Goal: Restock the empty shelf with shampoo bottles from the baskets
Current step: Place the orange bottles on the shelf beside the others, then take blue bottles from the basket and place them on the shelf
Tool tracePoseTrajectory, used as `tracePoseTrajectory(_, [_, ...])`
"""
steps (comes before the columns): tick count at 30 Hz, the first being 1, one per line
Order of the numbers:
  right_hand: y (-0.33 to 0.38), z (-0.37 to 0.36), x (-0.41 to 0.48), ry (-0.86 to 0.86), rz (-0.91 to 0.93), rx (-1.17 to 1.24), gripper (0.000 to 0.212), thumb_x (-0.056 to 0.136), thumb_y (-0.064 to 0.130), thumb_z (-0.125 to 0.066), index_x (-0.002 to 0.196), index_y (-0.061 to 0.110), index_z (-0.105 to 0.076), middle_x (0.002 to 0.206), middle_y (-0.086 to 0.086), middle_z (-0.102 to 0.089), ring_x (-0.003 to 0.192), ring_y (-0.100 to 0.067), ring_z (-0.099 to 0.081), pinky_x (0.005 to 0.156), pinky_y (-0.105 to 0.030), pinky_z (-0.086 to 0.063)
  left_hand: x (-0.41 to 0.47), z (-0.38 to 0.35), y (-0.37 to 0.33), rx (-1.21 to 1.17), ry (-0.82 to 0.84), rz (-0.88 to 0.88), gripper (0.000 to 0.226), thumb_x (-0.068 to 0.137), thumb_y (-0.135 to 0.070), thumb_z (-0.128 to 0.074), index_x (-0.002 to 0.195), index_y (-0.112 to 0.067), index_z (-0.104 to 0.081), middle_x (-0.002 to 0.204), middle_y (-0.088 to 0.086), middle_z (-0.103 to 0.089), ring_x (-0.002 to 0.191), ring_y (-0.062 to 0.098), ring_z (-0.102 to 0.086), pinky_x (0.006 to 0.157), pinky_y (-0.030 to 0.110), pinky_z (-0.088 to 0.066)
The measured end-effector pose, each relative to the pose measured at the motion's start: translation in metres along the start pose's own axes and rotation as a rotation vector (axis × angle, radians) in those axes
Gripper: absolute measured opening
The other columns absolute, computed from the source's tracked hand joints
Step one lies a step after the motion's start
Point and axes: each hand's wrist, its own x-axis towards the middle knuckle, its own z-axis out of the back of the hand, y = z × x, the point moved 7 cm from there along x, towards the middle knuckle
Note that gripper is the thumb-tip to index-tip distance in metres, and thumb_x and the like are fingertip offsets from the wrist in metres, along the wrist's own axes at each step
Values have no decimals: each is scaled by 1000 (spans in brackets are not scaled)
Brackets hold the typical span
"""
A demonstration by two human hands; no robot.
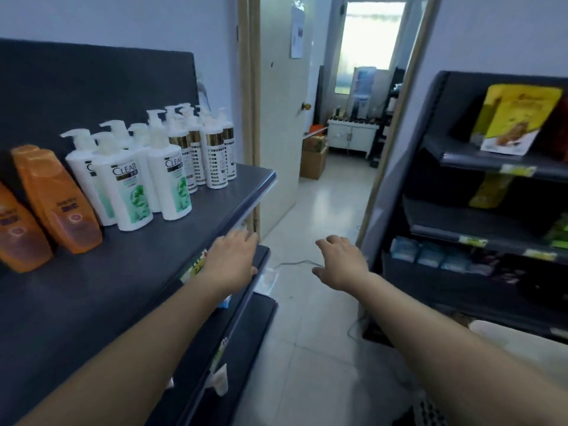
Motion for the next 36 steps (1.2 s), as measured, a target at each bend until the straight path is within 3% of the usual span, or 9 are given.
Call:
tracePoseTrajectory(5, [-59,-4,-63,9,-194,-9,48,90,40,-62,131,17,-49,134,-6,-49,125,-28,-43,99,-38,-41,5,-8,-68,-39,18,-150,51,86,-39,-66,126,-15,-46,130,3,-51,121,23,-46,94,36,-41])
tracePoseTrajectory(10, [-128,-1,-130,19,-383,-36,59,91,41,-61,141,15,-43,142,-9,-44,132,-30,-39,104,-40,-39,6,-15,-153,-99,34,-338,51,88,-38,-64,130,-16,-44,133,4,-49,124,24,-44,96,36,-39])
tracePoseTrajectory(21, [-283,-32,-293,88,-770,29,63,89,42,-62,143,15,-43,144,-10,-45,133,-29,-40,109,-42,-38,-20,-37,-368,-136,83,-678,64,87,-41,-64,141,-15,-38,139,4,-46,131,23,-39,101,37,-38])
tracePoseTrajectory(27, [-352,-61,-372,151,-872,90,62,89,40,-62,142,15,-43,142,-10,-47,130,-28,-44,107,-40,-40,-52,-61,-475,-154,142,-789,52,87,-29,-62,133,-15,-44,132,4,-50,123,24,-45,92,36,-42])
tracePoseTrajectory(31, [-385,-84,-414,202,-907,124,63,91,40,-61,144,14,-42,143,-10,-46,132,-29,-40,109,-41,-37,-79,-85,-535,-165,205,-863,50,87,-33,-62,130,-14,-46,127,5,-52,120,24,-46,90,38,-43])
tracePoseTrajectory(36, [-411,-117,-456,260,-961,193,62,91,40,-61,144,14,-42,143,-10,-47,132,-29,-41,109,-39,-37,-114,-123,-586,-139,333,-912,53,87,-33,-61,133,-13,-44,128,7,-51,122,26,-45,96,39,-44])
